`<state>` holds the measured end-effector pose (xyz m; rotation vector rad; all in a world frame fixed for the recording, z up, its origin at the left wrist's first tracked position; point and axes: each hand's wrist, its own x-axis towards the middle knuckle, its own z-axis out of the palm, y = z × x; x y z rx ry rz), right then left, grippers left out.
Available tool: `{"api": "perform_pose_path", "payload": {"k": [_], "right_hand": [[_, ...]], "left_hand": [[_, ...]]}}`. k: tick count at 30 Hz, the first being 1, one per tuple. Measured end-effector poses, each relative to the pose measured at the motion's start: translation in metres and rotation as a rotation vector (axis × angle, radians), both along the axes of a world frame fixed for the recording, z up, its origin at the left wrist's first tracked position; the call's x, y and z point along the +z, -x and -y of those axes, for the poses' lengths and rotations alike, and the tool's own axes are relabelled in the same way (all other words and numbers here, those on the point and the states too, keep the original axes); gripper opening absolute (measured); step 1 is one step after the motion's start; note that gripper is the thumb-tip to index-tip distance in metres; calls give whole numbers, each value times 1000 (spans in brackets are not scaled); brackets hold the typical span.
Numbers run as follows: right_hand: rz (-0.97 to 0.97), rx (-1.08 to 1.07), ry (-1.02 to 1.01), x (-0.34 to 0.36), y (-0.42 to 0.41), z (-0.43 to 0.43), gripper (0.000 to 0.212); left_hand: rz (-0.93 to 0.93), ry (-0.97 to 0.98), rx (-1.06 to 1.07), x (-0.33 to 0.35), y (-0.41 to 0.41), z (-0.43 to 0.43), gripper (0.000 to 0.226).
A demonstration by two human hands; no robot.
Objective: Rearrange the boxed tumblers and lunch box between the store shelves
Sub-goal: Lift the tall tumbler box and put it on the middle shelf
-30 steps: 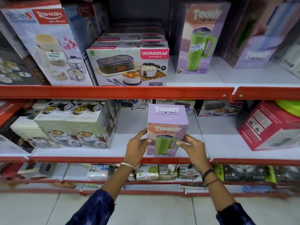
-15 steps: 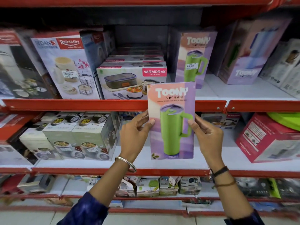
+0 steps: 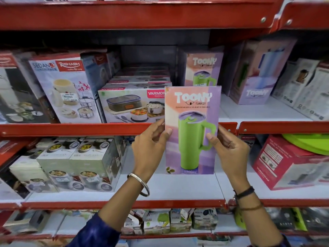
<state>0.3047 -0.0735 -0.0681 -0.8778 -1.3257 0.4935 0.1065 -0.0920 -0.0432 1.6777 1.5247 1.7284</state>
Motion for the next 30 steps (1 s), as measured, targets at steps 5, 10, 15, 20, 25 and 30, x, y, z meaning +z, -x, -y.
{"api": "perform_pose_path", "payload": {"k": [5, 10, 15, 20, 25, 30], "right_hand": [[-50, 30, -57, 34, -18, -27, 48], [-52, 11, -107, 59, -35, -61, 47], [-43, 6, -77, 64, -46, -93, 47], [-27, 13, -12, 48, -51, -122, 47], [-6, 33, 38, 38, -51, -144, 45], [32, 21, 56, 38, -55, -162, 43]], "left_hand": [[-19, -128, -31, 34, -23, -26, 38], [-11, -185, -38, 57, -48, -60, 41], [-25, -189, -86, 53, -63, -93, 45], [-79, -103, -28, 32, -66, -128, 47], [-71, -46, -24, 26, -67, -149, 44], [-154, -46, 26, 35, -67, -162, 40]]}}
